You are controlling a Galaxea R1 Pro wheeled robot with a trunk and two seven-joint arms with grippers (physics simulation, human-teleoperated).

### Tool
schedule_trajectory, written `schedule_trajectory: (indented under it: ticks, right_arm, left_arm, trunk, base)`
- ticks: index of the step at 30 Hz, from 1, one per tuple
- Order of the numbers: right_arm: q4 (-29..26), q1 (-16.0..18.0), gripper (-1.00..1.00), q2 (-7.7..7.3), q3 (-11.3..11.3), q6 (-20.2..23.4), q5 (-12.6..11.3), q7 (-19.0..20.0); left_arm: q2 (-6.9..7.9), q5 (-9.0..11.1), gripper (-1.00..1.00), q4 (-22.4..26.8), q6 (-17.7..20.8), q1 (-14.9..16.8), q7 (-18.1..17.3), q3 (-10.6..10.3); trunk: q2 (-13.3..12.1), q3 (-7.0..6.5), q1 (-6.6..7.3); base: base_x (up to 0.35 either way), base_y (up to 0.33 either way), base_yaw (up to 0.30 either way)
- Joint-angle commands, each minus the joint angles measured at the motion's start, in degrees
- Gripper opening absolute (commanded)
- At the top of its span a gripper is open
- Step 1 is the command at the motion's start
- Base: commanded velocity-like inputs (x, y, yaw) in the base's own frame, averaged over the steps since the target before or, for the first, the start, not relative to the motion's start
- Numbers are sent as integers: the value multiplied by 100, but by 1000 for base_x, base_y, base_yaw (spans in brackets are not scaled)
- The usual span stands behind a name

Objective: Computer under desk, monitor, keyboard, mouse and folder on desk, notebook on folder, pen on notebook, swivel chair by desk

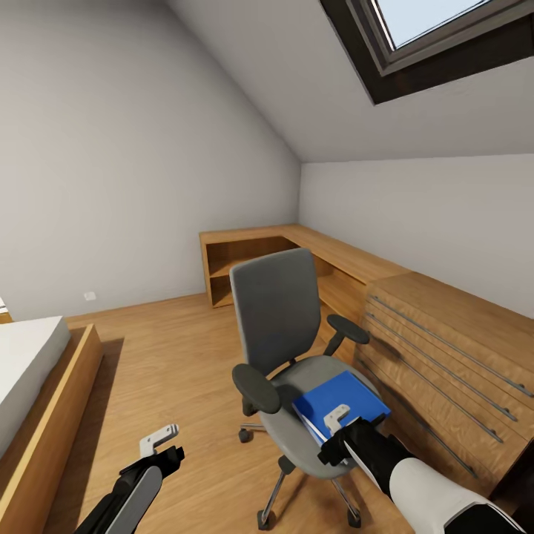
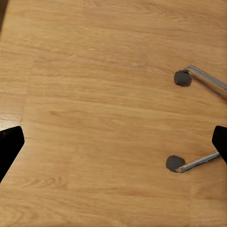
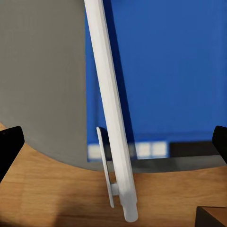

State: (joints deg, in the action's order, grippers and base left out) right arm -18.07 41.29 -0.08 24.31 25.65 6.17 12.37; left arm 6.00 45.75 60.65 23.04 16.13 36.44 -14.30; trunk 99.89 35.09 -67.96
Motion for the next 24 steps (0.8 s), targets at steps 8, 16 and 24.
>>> schedule_trajectory:
  ticks: [8, 16, 24]
  right_arm:
    - [-12, 2, 100, -1, -5, 28, 67, 37]
    - [-7, 2, 100, -1, -5, 28, 69, 37]
    - [-4, 2, 100, -1, -5, 28, 69, 37]
  left_arm:
    - [7, 40, 100, 9, 4, 5, 48, -20]
    - [7, 39, 100, 9, 0, 5, 62, -20]
    - [7, 45, 100, 9, 1, 5, 51, -20]
  trunk:
    - [3, 6, 0]
    - [204, 96, -109]
    - [204, 96, -109]
  base:
    - [0, 0, 0]
    - [0, 0, 0]
    - [0, 0, 0]
